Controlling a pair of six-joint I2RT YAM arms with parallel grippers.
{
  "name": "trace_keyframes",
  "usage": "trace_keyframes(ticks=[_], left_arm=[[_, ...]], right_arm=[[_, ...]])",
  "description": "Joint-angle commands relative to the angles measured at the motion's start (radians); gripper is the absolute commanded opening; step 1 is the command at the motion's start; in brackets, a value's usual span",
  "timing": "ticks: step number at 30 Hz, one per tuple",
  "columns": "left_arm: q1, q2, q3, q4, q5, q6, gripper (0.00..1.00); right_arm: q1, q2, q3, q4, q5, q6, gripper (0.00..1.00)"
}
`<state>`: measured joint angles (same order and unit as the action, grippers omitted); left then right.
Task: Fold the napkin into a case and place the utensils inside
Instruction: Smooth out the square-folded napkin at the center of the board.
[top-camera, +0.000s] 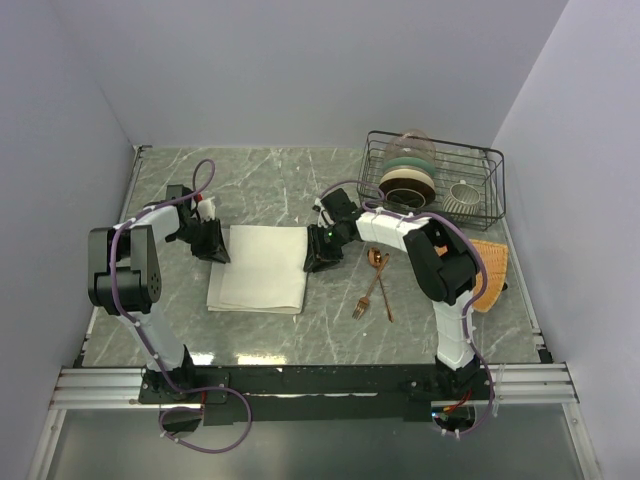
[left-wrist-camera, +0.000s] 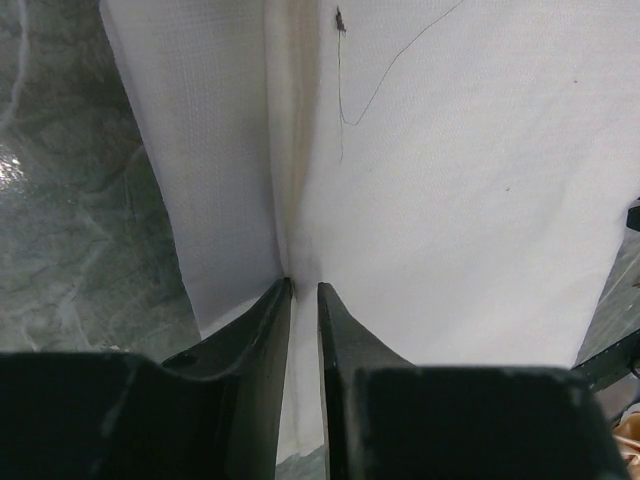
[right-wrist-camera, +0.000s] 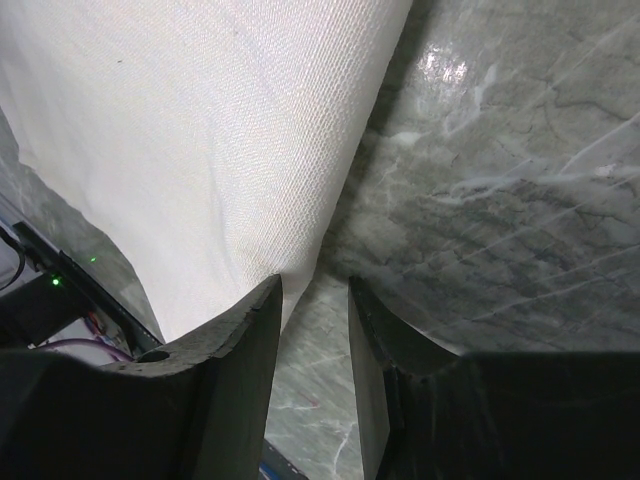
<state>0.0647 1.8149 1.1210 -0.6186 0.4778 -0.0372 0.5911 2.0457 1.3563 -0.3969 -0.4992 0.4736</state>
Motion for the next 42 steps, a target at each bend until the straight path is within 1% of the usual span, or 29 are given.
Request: trace_keyframes(ticks=[1, 6, 8, 10, 11, 18, 21, 24, 25, 27, 31, 35, 42], left_arm=[[0.001, 0.006, 0.011, -0.018, 0.022, 0.007, 0.22], [0.001, 0.007, 0.007, -0.017, 0.019, 0.007, 0.14], [0.001, 0.007, 0.002, -0.017, 0.005, 0.003, 0.13], [0.001, 0.007, 0.0, -0.017, -0.01, 0.0, 0.16], [0.003, 0.009, 0.0, -0.017, -0.011, -0.001, 0.2], [0.001, 0.03, -0.003, -0.024, -0.027, 0.003, 0.25], [0.003, 0.038, -0.001, -0.024, -0.027, 0.002, 0.22], [0.003, 0.044, 0.008, -0.033, -0.016, 0.006, 0.15], [0.001, 0.044, 0.019, -0.049, -0.01, 0.01, 0.07], [0.003, 0.034, 0.026, -0.056, 0.01, 0.011, 0.01], [0.003, -0.005, 0.045, -0.101, 0.035, 0.0, 0.01], [0.001, -0.038, 0.036, -0.144, 0.028, 0.006, 0.01], [0.001, -0.083, 0.016, -0.165, 0.004, 0.02, 0.01]], right_arm=[[-0.002, 0.024, 0.02, -0.022, 0.059, -0.016, 0.41], [-0.001, 0.022, 0.021, -0.025, 0.064, -0.018, 0.42], [-0.004, 0.022, 0.021, -0.028, 0.064, -0.02, 0.42], [-0.002, 0.021, 0.02, -0.028, 0.065, -0.018, 0.42], [-0.002, 0.021, 0.018, -0.025, 0.065, -0.018, 0.42], [-0.002, 0.021, 0.018, -0.028, 0.067, -0.02, 0.42], [-0.004, 0.022, 0.018, -0.025, 0.065, -0.018, 0.43], [-0.001, 0.022, 0.017, -0.025, 0.064, -0.016, 0.42], [-0.002, 0.021, 0.017, -0.023, 0.065, -0.016, 0.43], [-0.002, 0.019, 0.015, -0.025, 0.067, -0.016, 0.43], [-0.002, 0.014, 0.01, -0.022, 0.064, -0.013, 0.43], [-0.002, 0.01, 0.009, -0.02, 0.06, -0.012, 0.43], [-0.002, 0.005, -0.002, -0.019, 0.064, -0.013, 0.45]])
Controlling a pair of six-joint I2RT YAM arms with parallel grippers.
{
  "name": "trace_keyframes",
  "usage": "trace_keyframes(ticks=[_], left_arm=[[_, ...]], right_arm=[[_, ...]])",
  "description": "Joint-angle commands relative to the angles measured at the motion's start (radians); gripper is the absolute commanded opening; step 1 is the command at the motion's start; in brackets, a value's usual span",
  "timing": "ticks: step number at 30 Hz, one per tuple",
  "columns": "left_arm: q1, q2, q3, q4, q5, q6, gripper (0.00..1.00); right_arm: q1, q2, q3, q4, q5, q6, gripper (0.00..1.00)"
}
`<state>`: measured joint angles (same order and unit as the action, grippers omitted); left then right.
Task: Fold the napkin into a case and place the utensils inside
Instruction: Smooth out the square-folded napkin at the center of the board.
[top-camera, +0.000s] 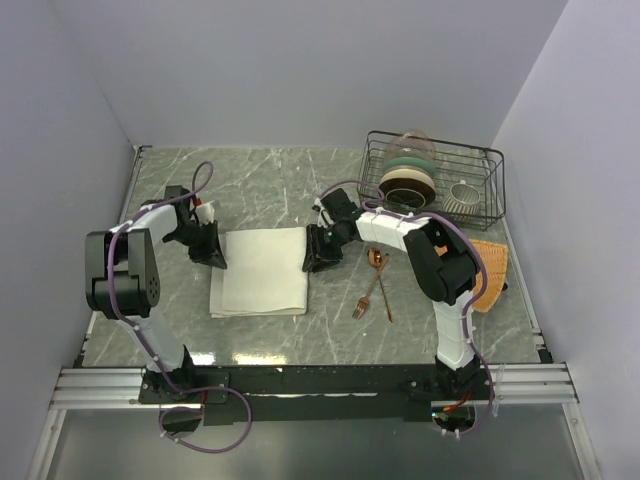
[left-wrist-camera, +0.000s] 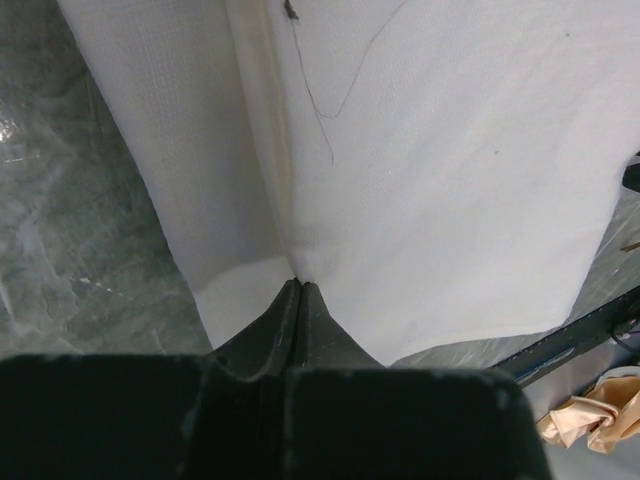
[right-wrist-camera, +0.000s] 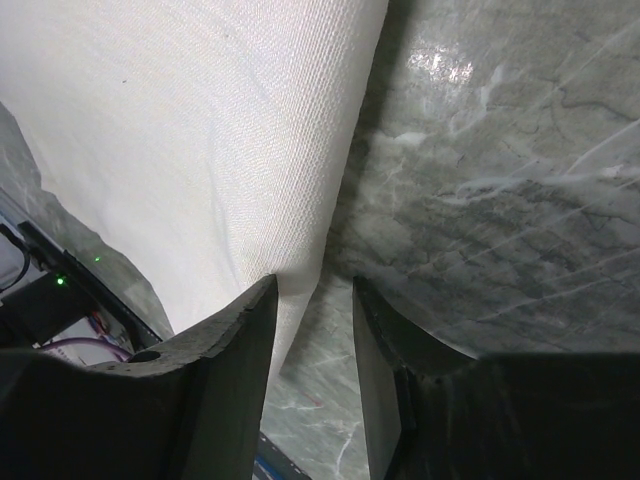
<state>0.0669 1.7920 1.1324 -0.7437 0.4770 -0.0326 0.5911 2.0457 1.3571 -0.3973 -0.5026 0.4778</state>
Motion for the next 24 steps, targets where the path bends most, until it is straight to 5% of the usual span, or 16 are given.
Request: trace_keyframes(ticks=[1, 24], left_arm=[[0.001, -0.066, 0.0, -0.04, 0.0, 0.016, 0.01], [0.022, -0.086, 0.041, -0.107, -0.058, 0.019, 0.01]], right_arm=[[-0.001, 0.004, -0.004, -0.018, 0.067, -0.019, 0.46], [-0.002, 0.005, -0.01, -0.018, 0.061, -0.022, 0.52]])
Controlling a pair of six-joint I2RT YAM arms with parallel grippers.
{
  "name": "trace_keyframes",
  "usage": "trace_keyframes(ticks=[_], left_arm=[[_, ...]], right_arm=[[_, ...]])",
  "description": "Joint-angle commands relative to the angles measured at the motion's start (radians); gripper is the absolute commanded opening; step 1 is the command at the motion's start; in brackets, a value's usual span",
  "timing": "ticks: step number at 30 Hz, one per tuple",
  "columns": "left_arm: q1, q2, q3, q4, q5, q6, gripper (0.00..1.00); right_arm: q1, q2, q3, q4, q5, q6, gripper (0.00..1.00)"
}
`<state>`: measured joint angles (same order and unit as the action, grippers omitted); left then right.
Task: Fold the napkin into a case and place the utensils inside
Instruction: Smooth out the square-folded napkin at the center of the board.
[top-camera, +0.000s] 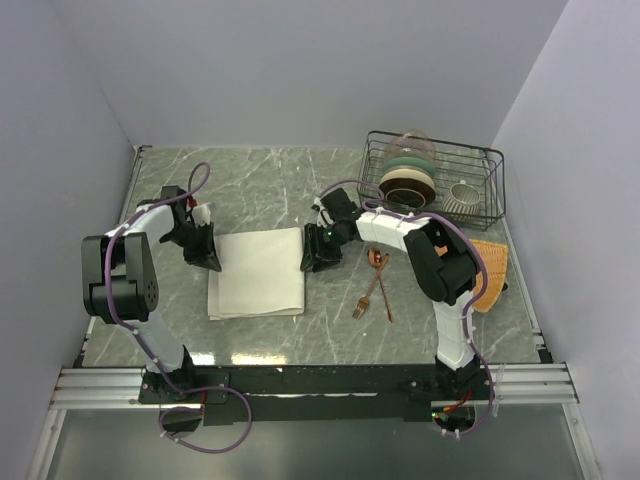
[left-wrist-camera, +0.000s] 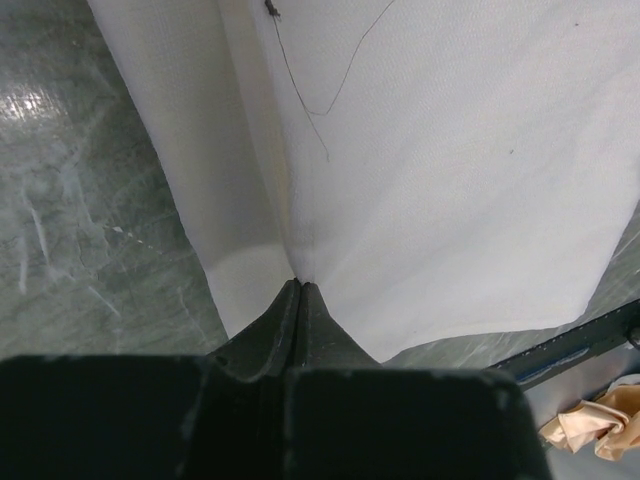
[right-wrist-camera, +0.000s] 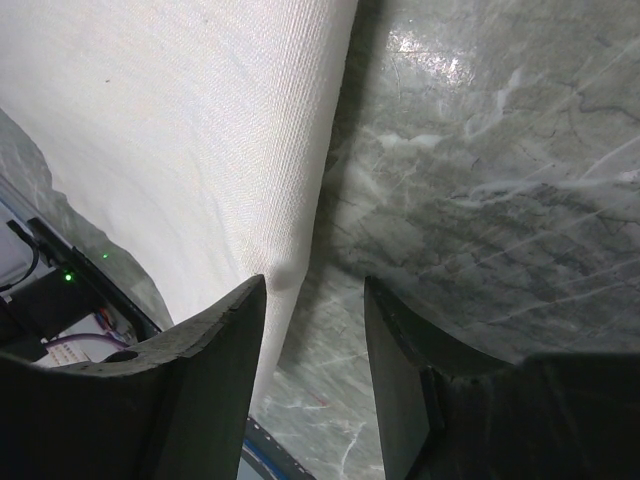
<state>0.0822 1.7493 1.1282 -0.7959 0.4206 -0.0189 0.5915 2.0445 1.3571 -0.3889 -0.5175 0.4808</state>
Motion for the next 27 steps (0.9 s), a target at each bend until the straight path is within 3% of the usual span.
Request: trace_keyframes(ticks=[1, 12, 27], left_arm=[[0.007, -0.04, 0.051, -0.065, 0.0, 0.007, 0.01], [0.005, -0.022, 0.096, -0.17, -0.063, 0.002, 0.01], [0.01, 0.05, 0.145, -0.166, -0.112, 0.004, 0.01]], right_arm=[[-0.004, 0.008, -0.009, -0.027, 0.076, -0.024, 0.52], [-0.001, 0.009, -0.007, -0.027, 0.076, -0.022, 0.53], [-0.002, 0.011, -0.007, -0.031, 0.073, -0.025, 0.53]])
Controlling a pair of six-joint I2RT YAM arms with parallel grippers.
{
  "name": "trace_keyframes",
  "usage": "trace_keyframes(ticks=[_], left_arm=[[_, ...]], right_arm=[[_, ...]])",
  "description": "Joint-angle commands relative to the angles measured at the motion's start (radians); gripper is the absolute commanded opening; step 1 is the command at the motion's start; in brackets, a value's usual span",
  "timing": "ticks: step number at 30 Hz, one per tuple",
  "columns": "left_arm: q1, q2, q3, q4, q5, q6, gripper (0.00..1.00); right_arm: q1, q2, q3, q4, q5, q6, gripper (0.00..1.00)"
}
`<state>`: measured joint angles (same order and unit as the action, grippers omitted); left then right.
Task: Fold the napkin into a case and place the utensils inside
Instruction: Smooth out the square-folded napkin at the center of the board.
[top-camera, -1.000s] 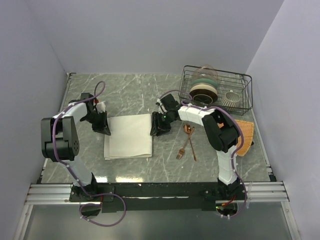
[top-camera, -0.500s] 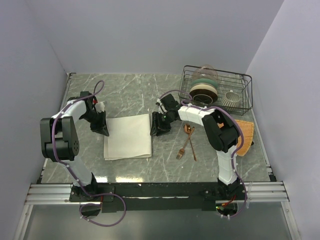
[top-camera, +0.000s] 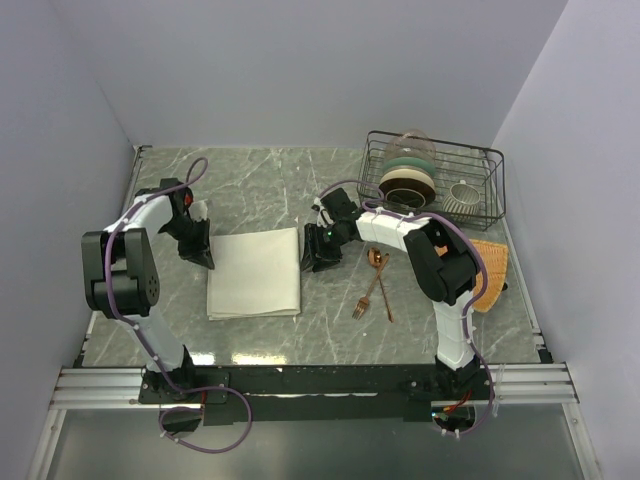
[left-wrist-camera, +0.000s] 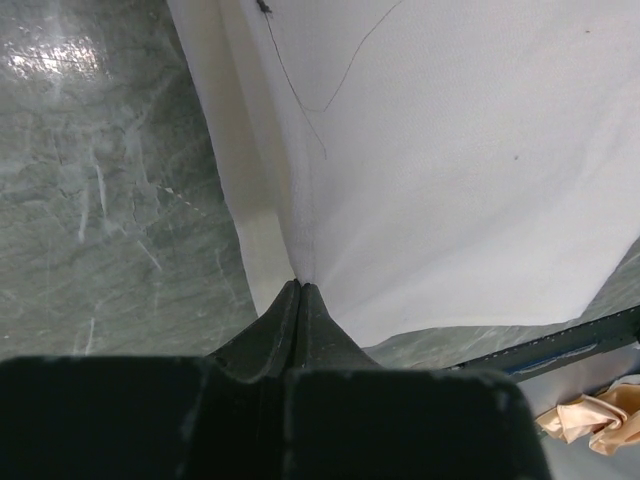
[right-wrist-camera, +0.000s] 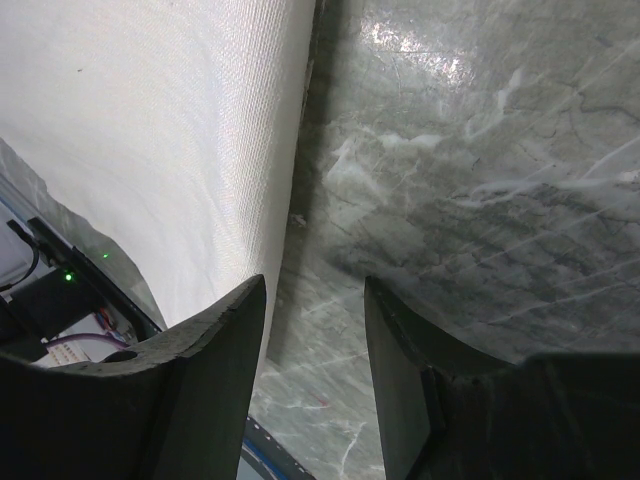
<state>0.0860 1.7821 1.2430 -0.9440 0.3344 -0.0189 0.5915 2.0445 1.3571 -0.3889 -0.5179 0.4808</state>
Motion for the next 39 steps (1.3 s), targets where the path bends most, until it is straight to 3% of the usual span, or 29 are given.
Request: trace_keyframes(ticks=[1, 39], left_arm=[[0.008, 0.02, 0.029, -0.016, -0.029, 0.004, 0.01], [0.012, -0.013, 0.078, -0.111, -0.061, 0.048, 0.01]], right_arm=[[-0.002, 0.009, -0.006, -0.028, 0.073, -0.027, 0.53], [-0.002, 0.009, -0.013, -0.028, 0.071, -0.028, 0.53]])
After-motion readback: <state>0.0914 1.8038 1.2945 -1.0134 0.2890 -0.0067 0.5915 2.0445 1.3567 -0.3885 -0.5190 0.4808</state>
